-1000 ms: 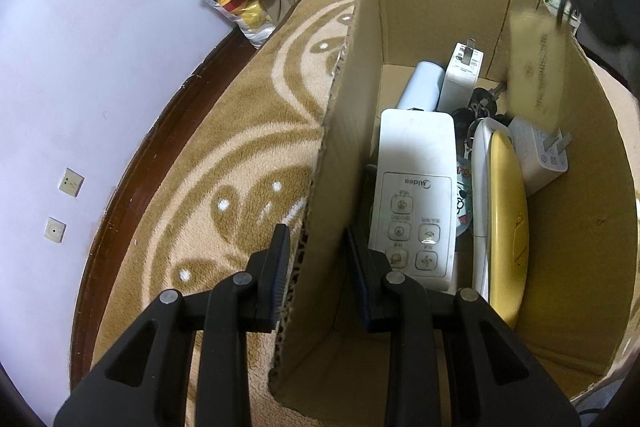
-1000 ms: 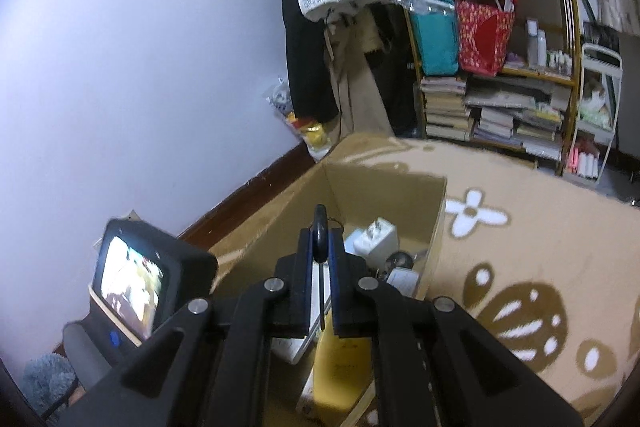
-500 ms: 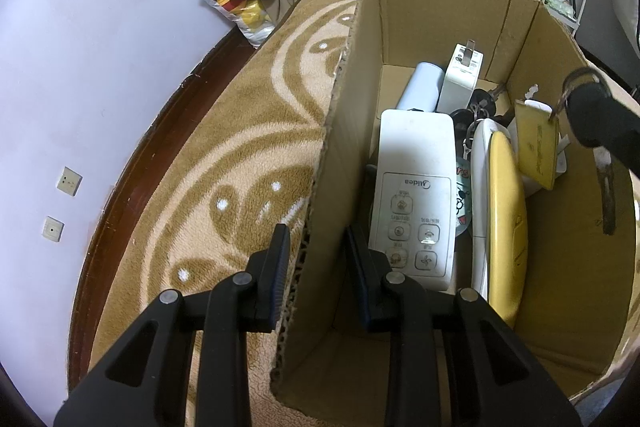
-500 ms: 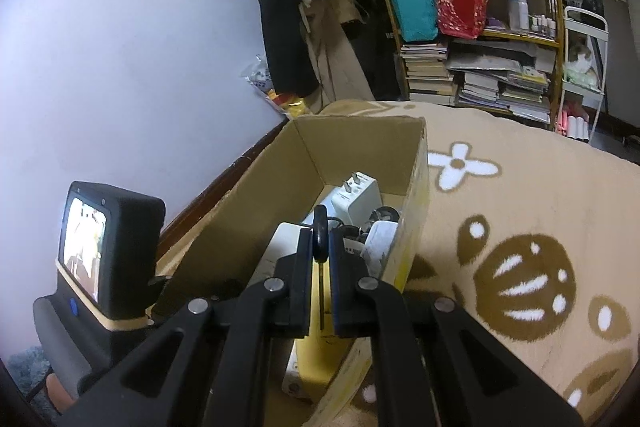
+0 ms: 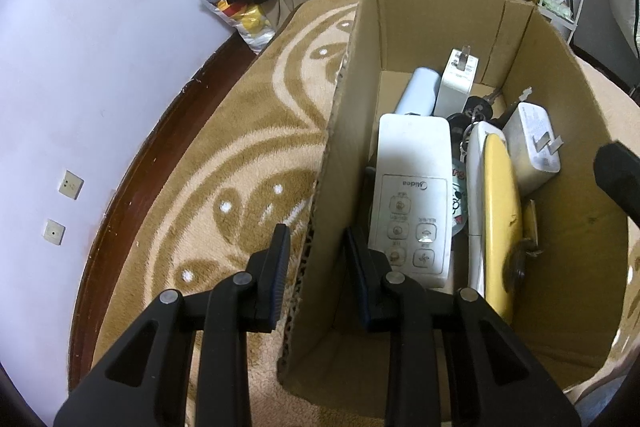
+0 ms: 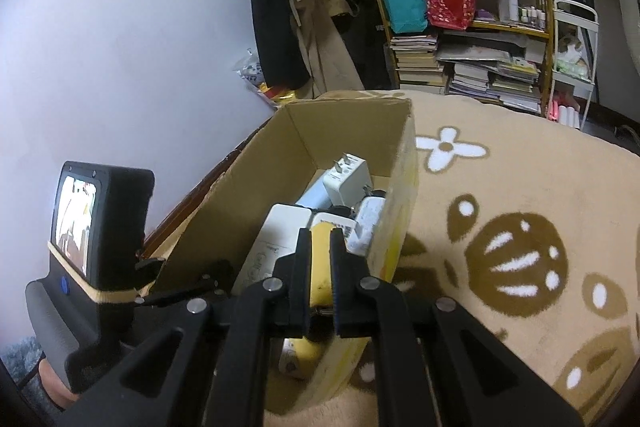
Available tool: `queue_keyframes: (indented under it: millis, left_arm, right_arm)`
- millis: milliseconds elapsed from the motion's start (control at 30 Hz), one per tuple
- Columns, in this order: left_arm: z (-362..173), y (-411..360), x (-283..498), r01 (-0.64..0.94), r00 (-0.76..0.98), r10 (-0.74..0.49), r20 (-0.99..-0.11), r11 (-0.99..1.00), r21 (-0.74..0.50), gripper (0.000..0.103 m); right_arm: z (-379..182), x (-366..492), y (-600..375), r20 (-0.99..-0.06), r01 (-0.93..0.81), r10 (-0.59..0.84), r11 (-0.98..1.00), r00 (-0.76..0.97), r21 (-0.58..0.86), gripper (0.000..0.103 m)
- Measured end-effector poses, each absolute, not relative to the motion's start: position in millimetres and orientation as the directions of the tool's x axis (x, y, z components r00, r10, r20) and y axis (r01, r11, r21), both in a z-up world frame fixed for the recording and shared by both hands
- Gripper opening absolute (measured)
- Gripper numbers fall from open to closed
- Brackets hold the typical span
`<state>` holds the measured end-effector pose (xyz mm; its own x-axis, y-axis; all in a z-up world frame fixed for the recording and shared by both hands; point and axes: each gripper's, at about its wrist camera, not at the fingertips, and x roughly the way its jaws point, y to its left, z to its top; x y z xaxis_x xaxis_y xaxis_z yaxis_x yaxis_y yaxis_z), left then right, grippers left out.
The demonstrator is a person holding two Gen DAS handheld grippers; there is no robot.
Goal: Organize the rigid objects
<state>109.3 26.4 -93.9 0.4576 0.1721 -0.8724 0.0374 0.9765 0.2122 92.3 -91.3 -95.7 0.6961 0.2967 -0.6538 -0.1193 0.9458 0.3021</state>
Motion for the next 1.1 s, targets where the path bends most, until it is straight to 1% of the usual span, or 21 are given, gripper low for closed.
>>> queue_keyframes:
  millis: [100, 133, 167, 233, 300, 333, 367, 400, 433, 467, 533, 567, 600, 633, 667, 767, 833, 967, 1100]
  left_arm:
    - [-86.2, 23.2, 103.5, 0.046, 0.484, 0.166, -0.859, 0.976, 0.214, 0.028]
    - [-83.8, 22.5, 102.2, 0.050, 0.490, 0.162, -0.857, 0.976, 0.213, 0.028]
    - [-80.8, 20.9, 100.0, 0.056, 0.498, 0.157, -0.853, 0.976, 0.212, 0.028]
    - [-75.1, 17.1, 96.2, 0.064, 0.514, 0.156, -0.843, 0.974, 0.219, 0.028]
    - [-67.0, 13.6, 91.2, 0.073, 0.540, 0.149, -0.828, 0.972, 0.223, 0.028]
    - [-61.5, 11.8, 87.6, 0.080, 0.556, 0.143, -0.819, 0.971, 0.224, 0.031]
    - [-57.1, 10.4, 85.3, 0.083, 0.566, 0.142, -0.812, 0.970, 0.228, 0.036]
    - [-52.9, 9.1, 82.5, 0.086, 0.579, 0.141, -0.803, 0.969, 0.232, 0.040]
    - [-46.7, 7.6, 78.3, 0.089, 0.598, 0.141, -0.789, 0.967, 0.239, 0.050]
    - [-42.3, 7.1, 74.1, 0.089, 0.614, 0.140, -0.777, 0.966, 0.244, 0.056]
    - [-31.8, 6.0, 67.1, 0.088, 0.646, 0.141, -0.751, 0.963, 0.256, 0.059]
    - [-25.8, 6.0, 63.9, 0.086, 0.658, 0.144, -0.739, 0.961, 0.264, 0.066]
    - [-21.5, 6.9, 61.5, 0.082, 0.668, 0.146, -0.730, 0.960, 0.267, 0.071]
    - [-16.1, 7.8, 58.7, 0.081, 0.681, 0.138, -0.719, 0.962, 0.261, 0.081]
    - [-9.8, 9.1, 55.5, 0.080, 0.696, 0.126, -0.706, 0.965, 0.251, 0.090]
    - [6.9, 11.3, 44.0, 0.082, 0.739, 0.096, -0.666, 0.970, 0.230, 0.101]
    - [18.1, 11.5, 35.1, 0.081, 0.770, 0.083, -0.633, 0.971, 0.225, 0.102]
    - [33.6, 13.8, 18.5, 0.096, 0.792, 0.042, -0.609, 0.977, 0.191, 0.102]
    - [46.8, 14.6, -0.7, 0.101, 0.825, 0.024, -0.565, 0.977, 0.189, 0.102]
  right_arm:
    - [-92.8, 84.4, -98.3, -0.661, -0.102, 0.290, 0.946, 0.692, 0.308, 0.010]
    - [-91.2, 81.5, -100.8, -0.660, -0.095, 0.287, 0.946, 0.695, 0.311, 0.014]
    - [-88.5, 77.0, -103.6, -0.662, -0.078, 0.266, 0.951, 0.701, 0.300, 0.018]
    - [-83.7, 70.1, -107.8, -0.655, -0.068, 0.251, 0.954, 0.712, 0.292, 0.036]
    - [-77.4, 62.9, -112.1, -0.648, -0.061, 0.242, 0.955, 0.722, 0.289, 0.043]
    - [-73.4, 59.4, -113.8, -0.645, -0.057, 0.235, 0.957, 0.727, 0.284, 0.048]
    - [-70.7, 57.3, -115.0, -0.644, -0.053, 0.228, 0.959, 0.731, 0.280, 0.052]
    - [-66.3, 53.8, -116.4, -0.640, -0.048, 0.218, 0.961, 0.737, 0.272, 0.059]
    - [-62.1, 50.7, -117.9, -0.634, -0.045, 0.209, 0.963, 0.745, 0.265, 0.065]
    - [-58.7, 47.3, -118.9, -0.628, -0.043, 0.202, 0.965, 0.752, 0.259, 0.068]
    - [-51.5, 40.2, -120.6, -0.621, -0.035, 0.180, 0.970, 0.763, 0.239, 0.084]
    - [-47.5, 35.5, -121.9, -0.618, -0.026, 0.164, 0.974, 0.769, 0.225, 0.088]
    - [-44.9, 32.5, -122.8, -0.614, -0.021, 0.155, 0.975, 0.774, 0.220, 0.094]
    - [-41.4, 28.4, -124.5, -0.609, -0.014, 0.146, 0.976, 0.780, 0.216, 0.099]
    - [-39.7, 25.9, -125.5, -0.606, -0.010, 0.142, 0.976, 0.783, 0.216, 0.103]
    - [-32.8, 14.7, -131.2, -0.593, 0.011, 0.124, 0.976, 0.796, 0.219, 0.103]
    - [-28.3, 7.7, -133.6, -0.587, 0.020, 0.108, 0.978, 0.803, 0.207, 0.103]
    - [-19.9, -10.2, -136.6, -0.564, 0.053, 0.056, 0.983, 0.824, 0.175, 0.103]
    - [-14.0, -31.8, -141.7, -0.521, 0.072, 0.030, 0.982, 0.853, 0.174, 0.103]
